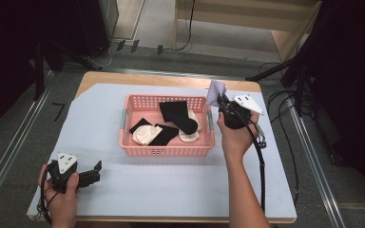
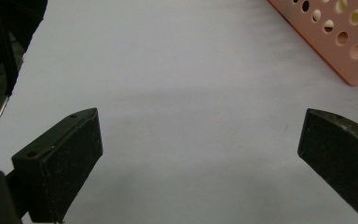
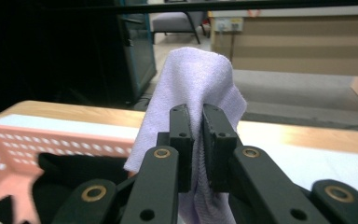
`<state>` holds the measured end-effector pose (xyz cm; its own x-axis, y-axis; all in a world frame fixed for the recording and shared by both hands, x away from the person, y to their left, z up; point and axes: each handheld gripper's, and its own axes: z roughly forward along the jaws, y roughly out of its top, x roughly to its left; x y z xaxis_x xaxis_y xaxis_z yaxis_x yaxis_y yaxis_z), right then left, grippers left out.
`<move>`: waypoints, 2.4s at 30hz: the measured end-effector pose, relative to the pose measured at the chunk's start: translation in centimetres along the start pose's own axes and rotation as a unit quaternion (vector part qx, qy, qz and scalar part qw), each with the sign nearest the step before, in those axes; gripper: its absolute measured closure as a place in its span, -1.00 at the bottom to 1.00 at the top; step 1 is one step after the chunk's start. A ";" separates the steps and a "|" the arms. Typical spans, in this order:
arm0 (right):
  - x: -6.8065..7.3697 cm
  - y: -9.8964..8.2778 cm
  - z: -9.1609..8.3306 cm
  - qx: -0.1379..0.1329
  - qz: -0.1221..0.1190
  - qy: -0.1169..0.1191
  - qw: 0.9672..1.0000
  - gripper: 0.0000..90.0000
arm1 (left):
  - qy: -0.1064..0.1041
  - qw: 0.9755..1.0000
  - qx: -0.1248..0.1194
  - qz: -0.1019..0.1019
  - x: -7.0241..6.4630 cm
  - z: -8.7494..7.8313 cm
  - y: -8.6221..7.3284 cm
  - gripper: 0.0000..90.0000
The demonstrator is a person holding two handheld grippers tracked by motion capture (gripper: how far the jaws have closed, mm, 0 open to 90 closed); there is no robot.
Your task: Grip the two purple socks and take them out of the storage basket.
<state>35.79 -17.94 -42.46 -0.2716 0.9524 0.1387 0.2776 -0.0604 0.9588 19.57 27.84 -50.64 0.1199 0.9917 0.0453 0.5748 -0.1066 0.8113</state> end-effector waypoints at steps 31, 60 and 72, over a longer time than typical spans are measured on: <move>-6.6 -6.5 -1.7 0.059 0.053 -0.085 0.993 0.36 | 0.000 1.000 0.001 0.000 0.0 0.0 0.0 -0.99; -9.3 -6.9 -7.9 0.017 0.023 -0.080 0.996 -0.30 | -0.001 1.000 0.002 0.004 -0.1 -0.1 0.0 -0.99; -10.2 -8.1 -10.2 0.016 0.037 -0.084 0.996 -0.40 | -0.001 1.000 0.001 0.006 -0.1 -0.1 0.0 -0.99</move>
<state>26.95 -30.20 -49.15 -0.0920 0.9823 0.1634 0.3218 -0.1259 0.9384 19.50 27.75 -50.61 0.1276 0.9904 0.0535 0.5747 -0.1178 0.8099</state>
